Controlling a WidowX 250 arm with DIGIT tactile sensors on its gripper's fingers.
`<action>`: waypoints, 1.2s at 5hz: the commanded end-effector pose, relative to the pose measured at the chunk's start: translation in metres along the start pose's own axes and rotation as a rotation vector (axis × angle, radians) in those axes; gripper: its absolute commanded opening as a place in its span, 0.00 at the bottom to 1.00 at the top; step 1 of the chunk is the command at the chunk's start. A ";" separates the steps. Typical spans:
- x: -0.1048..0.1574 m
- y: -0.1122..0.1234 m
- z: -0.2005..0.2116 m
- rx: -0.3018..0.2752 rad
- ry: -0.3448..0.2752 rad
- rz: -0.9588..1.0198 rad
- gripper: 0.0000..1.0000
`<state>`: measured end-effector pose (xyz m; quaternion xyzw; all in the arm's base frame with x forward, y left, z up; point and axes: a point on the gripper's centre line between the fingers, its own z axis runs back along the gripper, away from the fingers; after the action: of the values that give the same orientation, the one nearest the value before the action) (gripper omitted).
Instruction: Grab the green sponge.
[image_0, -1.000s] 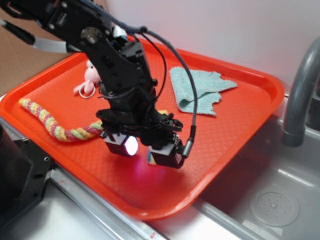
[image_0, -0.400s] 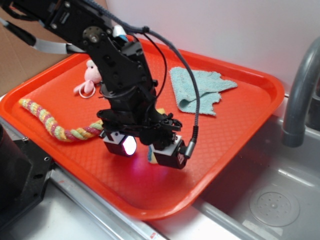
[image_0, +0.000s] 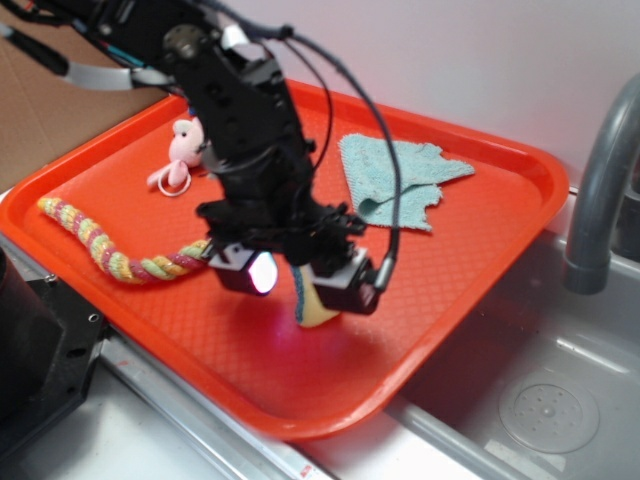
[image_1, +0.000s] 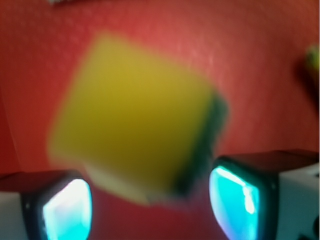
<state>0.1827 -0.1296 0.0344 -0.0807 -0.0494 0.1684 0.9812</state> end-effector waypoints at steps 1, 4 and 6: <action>0.037 -0.020 -0.008 -0.024 -0.058 -0.009 1.00; 0.039 0.015 0.041 -0.116 0.088 -0.054 0.00; 0.059 0.093 0.108 0.141 0.016 -0.101 0.00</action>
<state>0.1833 -0.0052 0.1107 -0.0039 -0.0118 0.1217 0.9925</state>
